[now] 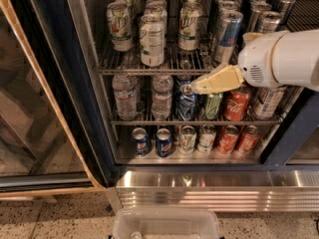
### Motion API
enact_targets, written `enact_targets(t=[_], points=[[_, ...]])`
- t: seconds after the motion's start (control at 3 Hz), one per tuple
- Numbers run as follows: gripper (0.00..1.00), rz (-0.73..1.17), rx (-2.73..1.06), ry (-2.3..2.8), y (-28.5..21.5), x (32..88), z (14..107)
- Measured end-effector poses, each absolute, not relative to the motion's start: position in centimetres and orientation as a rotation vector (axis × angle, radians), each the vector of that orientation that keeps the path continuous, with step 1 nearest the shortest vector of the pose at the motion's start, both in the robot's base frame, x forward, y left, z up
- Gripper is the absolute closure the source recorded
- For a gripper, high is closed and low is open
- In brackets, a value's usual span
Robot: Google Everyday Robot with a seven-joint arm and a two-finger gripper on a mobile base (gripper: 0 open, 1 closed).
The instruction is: Pick redbull can from top shelf of fridge
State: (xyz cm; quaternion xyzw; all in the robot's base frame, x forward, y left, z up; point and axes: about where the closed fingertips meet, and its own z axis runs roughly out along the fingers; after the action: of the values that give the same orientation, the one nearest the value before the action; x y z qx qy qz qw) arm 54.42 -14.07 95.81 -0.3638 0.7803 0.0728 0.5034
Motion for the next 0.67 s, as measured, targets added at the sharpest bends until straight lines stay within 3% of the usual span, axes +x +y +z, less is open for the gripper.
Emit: enact_targets(t=[0.67], points=[[0.0,0.218,-0.776,1.846,-14.09,55.85,95.77]])
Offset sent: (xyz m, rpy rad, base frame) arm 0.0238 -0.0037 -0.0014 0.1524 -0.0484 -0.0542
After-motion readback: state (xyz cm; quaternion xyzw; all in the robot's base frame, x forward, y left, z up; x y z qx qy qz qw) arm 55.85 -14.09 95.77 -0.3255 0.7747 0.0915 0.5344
